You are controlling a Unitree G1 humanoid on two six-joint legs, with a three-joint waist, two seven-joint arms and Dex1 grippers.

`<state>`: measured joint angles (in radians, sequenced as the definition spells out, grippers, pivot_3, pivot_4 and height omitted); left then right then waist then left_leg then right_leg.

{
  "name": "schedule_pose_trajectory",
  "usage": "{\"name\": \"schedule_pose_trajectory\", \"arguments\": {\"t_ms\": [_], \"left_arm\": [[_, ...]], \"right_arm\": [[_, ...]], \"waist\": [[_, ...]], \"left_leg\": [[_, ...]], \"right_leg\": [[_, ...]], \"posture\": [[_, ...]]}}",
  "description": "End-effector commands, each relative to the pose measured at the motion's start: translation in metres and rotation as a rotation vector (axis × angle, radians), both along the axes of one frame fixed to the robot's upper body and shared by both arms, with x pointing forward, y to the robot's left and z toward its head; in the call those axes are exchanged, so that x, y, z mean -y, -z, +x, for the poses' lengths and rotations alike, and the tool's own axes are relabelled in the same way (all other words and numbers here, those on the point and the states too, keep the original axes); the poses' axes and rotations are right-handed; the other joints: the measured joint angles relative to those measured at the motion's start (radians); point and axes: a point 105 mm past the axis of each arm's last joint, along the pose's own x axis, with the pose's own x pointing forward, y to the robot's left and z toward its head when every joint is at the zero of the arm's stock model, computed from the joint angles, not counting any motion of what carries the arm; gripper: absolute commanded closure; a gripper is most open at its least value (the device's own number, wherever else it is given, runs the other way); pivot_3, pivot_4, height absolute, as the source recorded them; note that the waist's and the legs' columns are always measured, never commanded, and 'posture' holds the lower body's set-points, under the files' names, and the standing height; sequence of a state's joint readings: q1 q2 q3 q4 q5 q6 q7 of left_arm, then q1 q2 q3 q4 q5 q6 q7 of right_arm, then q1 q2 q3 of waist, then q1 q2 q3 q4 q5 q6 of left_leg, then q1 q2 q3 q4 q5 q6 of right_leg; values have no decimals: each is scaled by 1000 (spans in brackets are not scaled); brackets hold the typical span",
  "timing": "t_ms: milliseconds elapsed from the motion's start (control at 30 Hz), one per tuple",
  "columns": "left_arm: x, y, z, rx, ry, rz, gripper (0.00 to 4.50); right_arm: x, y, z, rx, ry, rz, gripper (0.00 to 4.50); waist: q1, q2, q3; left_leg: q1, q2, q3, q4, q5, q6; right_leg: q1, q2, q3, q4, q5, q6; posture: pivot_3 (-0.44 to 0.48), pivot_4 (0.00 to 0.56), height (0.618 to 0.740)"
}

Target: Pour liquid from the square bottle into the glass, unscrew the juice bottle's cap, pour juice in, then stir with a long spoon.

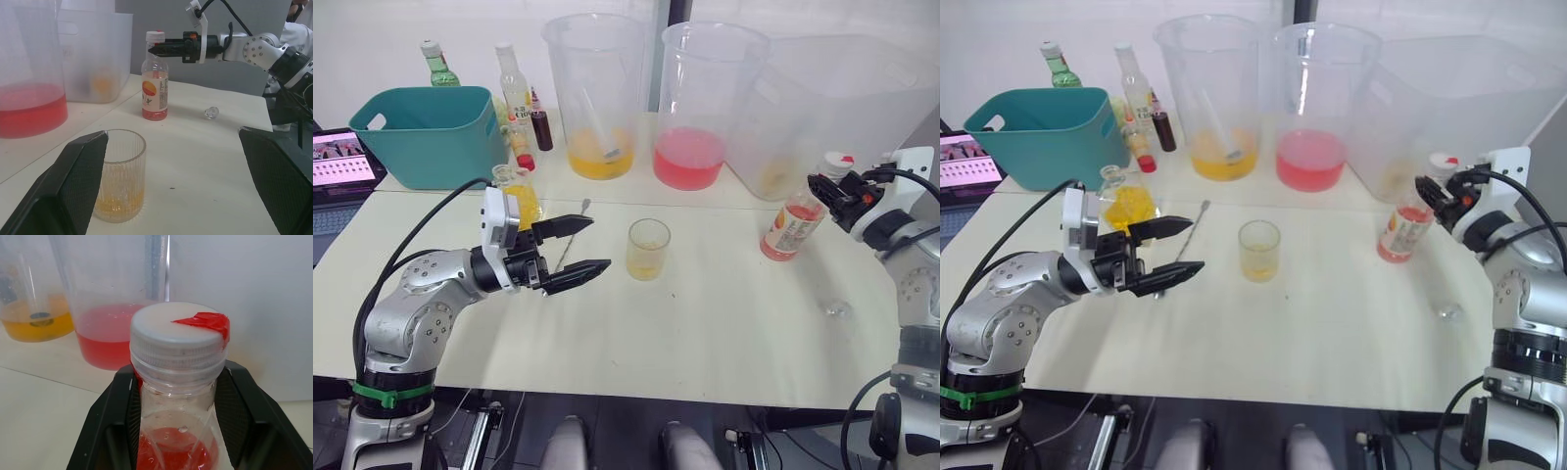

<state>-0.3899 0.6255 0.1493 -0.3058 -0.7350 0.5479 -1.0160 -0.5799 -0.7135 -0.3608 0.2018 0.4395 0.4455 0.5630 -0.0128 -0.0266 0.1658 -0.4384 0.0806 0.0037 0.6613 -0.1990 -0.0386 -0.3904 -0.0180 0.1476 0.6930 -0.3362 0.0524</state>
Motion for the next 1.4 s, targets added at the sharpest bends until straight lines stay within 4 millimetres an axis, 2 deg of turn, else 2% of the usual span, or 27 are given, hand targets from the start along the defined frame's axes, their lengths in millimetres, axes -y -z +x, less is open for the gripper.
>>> {"name": "schedule_pose_trajectory", "arguments": {"t_ms": [33, 200, 333, 400, 433, 500, 700, 900, 1067, 1133, 1267, 1400], "left_arm": [[6, -10, -2, 53, 35, 0, 0], [8, -8, 2, 49, 70, 15, 0], [8, -6, 5, 46, 91, 31, 0], [8, -5, 8, 40, 116, 47, 0], [9, -4, 10, 35, 138, 59, 0], [9, -3, 12, 29, 174, 80, 0], [3, -2, 15, 25, 225, 134, 0], [-4, -4, 12, 25, 226, 149, 0], [-13, -4, 3, 16, 205, 169, 0], [-18, -8, 1, 84, 158, 165, 0], [-23, -10, 2, 101, 106, 141, 0], [-28, 1, -8, 74, 106, 186, 0]], "right_arm": [[-3, -27, -13, 74, -27, -23, 2914], [-28, -42, -35, 84, -149, -20, 2914], [-43, -45, -51, 74, -216, -22, 2914], [-66, -44, -69, 76, -317, -62, 2914], [-90, -41, -85, 76, -431, -103, 2914], [-122, -35, -107, 59, -580, -118, 2914], [-173, -25, -132, 45, -765, -108, 2914], [-209, -15, -130, 58, -844, -115, 2914], [-229, -4, -127, 63, -901, -128, 2914], [-236, 1, -127, 58, -931, -125, 2914], [-243, 8, -126, 57, -946, -136, 2914], [-242, 25, -123, 34, -956, -169, 2914]], "waist": [[0, 0, 0], [-1, 3, 2], [-3, 4, 2], [-2, 4, 2], [0, 4, 2], [0, 4, 2], [-8, 4, 2], [-6, 4, 2], [-6, 4, 2], [-6, 4, 2], [-3, 4, 2], [-4, 4, 2]], "left_leg": [[0, 0, 0, 0, 0, 0], [0, 0, 0, 0, 0, 0], [0, 0, 0, 0, 0, 0], [0, 0, 0, 0, 0, 0], [0, 0, -1, -1, 0, 0], [-1, 0, -2, -1, 0, 0], [-2, 0, -3, -1, 0, 0], [-2, 0, -4, -1, 0, 0], [-2, 0, -4, -1, 0, 0], [-2, 0, -4, -1, 0, 0], [-2, 0, -4, -1, 0, 0], [-2, 0, -4, -1, 0, 0]], "right_leg": [[0, 0, 0, 0, 0, 0], [0, 0, 0, 0, 0, 0], [0, 0, 0, 0, 0, 0], [0, 0, 0, 0, 0, 0], [0, 0, -1, -1, 0, 0], [0, 0, -3, -2, 0, 0], [1, 0, -4, -3, 0, 0], [0, 0, -4, -3, 0, 0], [0, 0, -5, -3, 0, 0], [0, 0, -5, -3, 0, 0], [0, 0, -5, -4, 0, 0], [0, 0, -5, -4, 0, 0]], "posture": [[0, 150, 719], [0, 150, 719], [0, 150, 719], [0, 150, 719], [0, 150, 719], [0, 150, 719], [0, 150, 719], [0, 150, 719], [0, 150, 719], [0, 150, 719], [0, 150, 719], [0, 150, 719]]}}
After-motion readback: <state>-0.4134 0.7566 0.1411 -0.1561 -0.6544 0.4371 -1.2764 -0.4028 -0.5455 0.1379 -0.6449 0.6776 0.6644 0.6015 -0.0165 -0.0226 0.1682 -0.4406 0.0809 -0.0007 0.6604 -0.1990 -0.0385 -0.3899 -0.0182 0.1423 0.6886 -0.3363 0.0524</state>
